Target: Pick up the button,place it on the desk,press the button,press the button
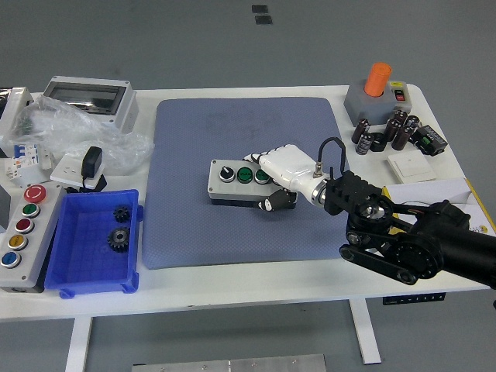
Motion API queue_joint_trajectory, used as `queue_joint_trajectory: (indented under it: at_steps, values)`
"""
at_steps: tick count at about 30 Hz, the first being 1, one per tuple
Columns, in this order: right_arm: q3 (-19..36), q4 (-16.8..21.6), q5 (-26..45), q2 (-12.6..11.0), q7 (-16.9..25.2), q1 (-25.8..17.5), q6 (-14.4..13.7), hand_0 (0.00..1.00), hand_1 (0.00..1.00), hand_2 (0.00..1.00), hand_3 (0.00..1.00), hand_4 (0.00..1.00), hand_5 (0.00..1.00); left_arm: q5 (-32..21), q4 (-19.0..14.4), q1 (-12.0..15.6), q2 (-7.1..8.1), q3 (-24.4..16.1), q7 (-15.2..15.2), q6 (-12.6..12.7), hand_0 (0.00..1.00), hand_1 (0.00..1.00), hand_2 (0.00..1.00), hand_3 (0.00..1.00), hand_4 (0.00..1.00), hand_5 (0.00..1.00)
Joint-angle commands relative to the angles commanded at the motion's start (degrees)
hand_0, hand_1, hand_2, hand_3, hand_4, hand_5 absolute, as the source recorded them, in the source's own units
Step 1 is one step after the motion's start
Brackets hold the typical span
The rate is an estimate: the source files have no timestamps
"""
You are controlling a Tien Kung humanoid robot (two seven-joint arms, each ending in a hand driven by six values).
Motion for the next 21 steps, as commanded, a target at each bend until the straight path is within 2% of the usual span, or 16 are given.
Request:
queue_joint_trajectory:
  at_steps: [2,3,8,9,14,15,20,21]
  values:
    - [-0.05,-0.05,0.11,0.04,0.03,0.01,0.14,0.656,0.677,0.780,0.722,0.221,0.002,0.06,0.00,0.04,0.02,-0.06,0.00,-0.01,0.608,0.644,0.587,0.617,0.675,0.368]
    - [-0.06,-0.09,0.16,0.05,0.06,0.02,0.18,0.679,0.691,0.838,0.864,0.294,0.002,0.09,0.00,0.06,0.03,-0.08,0.00,-0.02,0.608,0.642,0.586,0.617,0.676,0.369]
    - [-0.10,-0.21,0.52,0.09,-0.04,0.14,0.51,0.679,0.691,0.838,0.864,0.294,0.002,0.23,0.00,0.17,0.11,-0.17,0.02,-0.06,0.608,0.642,0.586,0.617,0.676,0.369]
    - [-0.09,-0.22,0.57,0.10,-0.09,0.15,0.58,0.690,0.695,0.853,0.918,0.318,0.002,0.23,0.00,0.18,0.13,-0.16,0.02,-0.06,0.608,0.642,0.586,0.615,0.676,0.370]
    - [0.09,-0.24,0.85,0.05,-0.37,0.16,0.89,0.690,0.695,0.853,0.918,0.318,0.002,0.33,0.00,0.14,0.16,-0.18,-0.06,-0.17,0.608,0.642,0.586,0.615,0.676,0.370]
    - [0.15,-0.22,0.91,0.03,-0.43,0.17,0.98,0.693,0.701,0.889,0.998,0.368,0.002,0.34,0.00,0.12,0.17,-0.18,-0.09,-0.19,0.608,0.642,0.586,0.615,0.677,0.370]
    - [0.48,-0.06,1.50,-0.16,-0.68,0.31,1.52,0.693,0.701,0.889,0.998,0.368,0.002,0.32,0.00,0.03,0.14,-0.16,-0.23,-0.27,0.608,0.642,0.586,0.615,0.677,0.370]
    - [0.56,-0.01,1.71,-0.22,-0.71,0.35,1.64,0.695,0.701,0.880,0.998,0.395,0.002,0.32,0.00,0.02,0.12,-0.16,-0.24,-0.28,0.607,0.643,0.584,0.615,0.676,0.369]
